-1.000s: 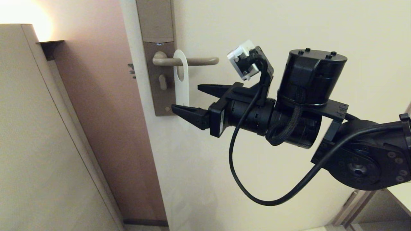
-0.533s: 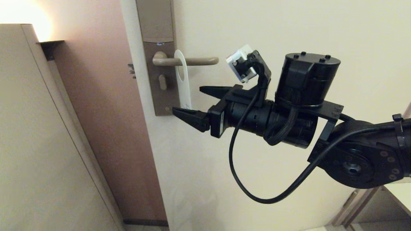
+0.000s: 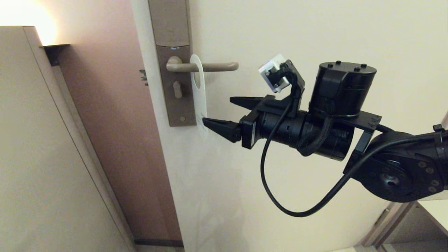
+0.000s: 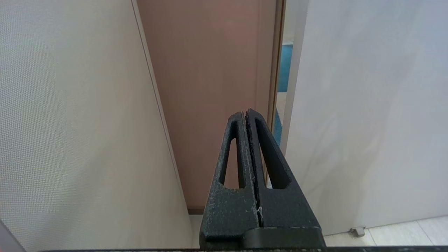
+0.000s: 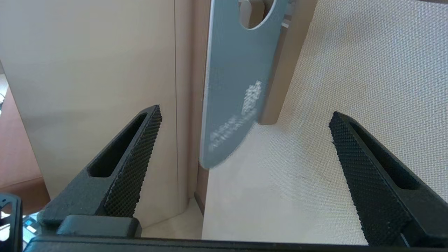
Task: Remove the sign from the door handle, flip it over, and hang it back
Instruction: Hang the sign back with the other side facing out
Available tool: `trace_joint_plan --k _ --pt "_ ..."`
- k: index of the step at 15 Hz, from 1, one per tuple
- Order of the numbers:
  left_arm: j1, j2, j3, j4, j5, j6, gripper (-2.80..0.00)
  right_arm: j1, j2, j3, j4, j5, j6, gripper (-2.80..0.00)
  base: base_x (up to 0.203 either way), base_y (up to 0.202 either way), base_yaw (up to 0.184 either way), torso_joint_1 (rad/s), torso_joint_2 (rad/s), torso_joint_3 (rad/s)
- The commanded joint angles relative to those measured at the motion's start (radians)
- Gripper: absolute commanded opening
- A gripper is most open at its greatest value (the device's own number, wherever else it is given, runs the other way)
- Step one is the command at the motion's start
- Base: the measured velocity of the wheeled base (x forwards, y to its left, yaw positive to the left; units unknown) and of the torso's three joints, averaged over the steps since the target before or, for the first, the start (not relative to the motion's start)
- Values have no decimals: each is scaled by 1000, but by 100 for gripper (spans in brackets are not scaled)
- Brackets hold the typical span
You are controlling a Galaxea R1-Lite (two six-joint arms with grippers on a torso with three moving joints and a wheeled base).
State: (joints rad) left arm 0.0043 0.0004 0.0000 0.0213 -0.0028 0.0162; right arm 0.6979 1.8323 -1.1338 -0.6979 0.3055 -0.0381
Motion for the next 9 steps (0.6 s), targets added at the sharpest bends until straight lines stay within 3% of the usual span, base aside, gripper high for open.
trace_joint_plan --k 1,9 --pt "0 0 0 0 0 1 -280 -1 -4 2 -4 2 0 -280 0 0 0 0 0 0" --pt "0 0 0 0 0 1 -280 1 19 -20 -5 0 -4 -280 0 0 0 0 0 0"
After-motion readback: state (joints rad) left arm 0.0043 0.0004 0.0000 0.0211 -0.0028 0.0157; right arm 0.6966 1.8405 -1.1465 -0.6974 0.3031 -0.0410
